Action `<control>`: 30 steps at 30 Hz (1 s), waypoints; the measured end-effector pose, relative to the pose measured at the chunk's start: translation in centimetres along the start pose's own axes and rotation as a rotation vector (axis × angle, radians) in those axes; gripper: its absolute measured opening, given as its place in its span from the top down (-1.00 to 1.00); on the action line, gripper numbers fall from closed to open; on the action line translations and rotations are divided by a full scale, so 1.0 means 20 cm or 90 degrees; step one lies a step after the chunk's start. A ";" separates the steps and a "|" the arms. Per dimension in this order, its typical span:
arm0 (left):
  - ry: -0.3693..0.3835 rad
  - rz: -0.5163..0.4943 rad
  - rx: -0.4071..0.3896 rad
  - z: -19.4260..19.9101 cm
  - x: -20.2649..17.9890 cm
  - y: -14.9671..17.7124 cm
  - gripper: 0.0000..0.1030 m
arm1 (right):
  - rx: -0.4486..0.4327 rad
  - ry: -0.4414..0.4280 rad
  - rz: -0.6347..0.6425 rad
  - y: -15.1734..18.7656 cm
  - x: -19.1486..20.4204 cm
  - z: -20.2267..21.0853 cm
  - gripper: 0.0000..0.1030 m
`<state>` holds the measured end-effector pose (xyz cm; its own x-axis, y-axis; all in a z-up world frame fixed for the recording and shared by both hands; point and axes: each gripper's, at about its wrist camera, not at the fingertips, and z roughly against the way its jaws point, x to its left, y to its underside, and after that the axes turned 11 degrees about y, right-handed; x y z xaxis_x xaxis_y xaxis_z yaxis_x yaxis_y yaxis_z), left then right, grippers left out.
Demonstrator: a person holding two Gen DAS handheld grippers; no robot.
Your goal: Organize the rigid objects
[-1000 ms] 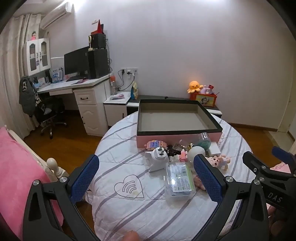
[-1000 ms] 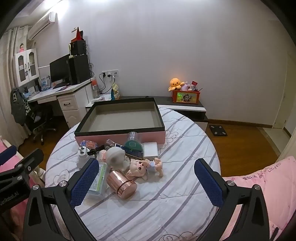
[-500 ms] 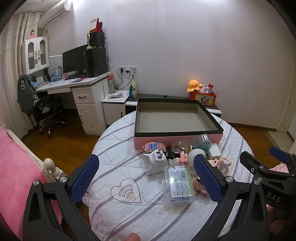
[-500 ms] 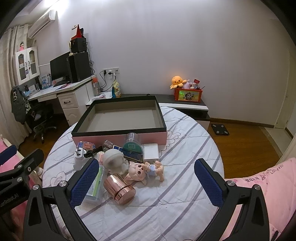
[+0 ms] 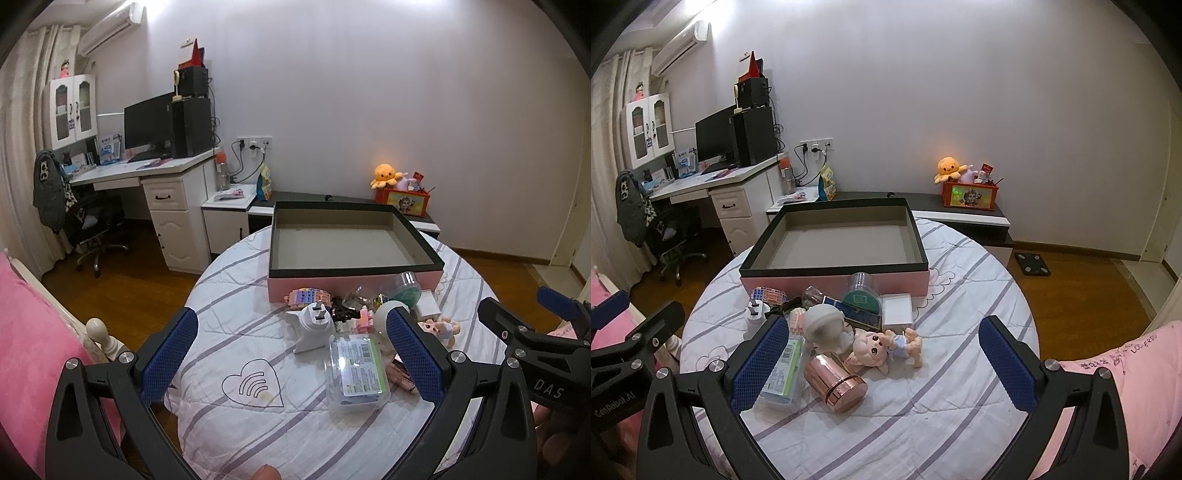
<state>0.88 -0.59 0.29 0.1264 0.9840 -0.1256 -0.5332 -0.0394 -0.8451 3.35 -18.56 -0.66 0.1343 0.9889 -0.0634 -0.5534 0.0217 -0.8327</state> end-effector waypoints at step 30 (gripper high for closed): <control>0.015 0.020 0.022 -0.11 0.09 0.05 -1.00 | 0.022 0.002 0.009 0.00 0.03 -0.09 -1.00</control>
<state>2.46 0.81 -1.84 0.1285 0.9781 -0.1639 -0.5651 -0.0636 -0.8226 4.99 -18.29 -1.72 0.1292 0.9886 -0.0776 -0.5830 0.0124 -0.8124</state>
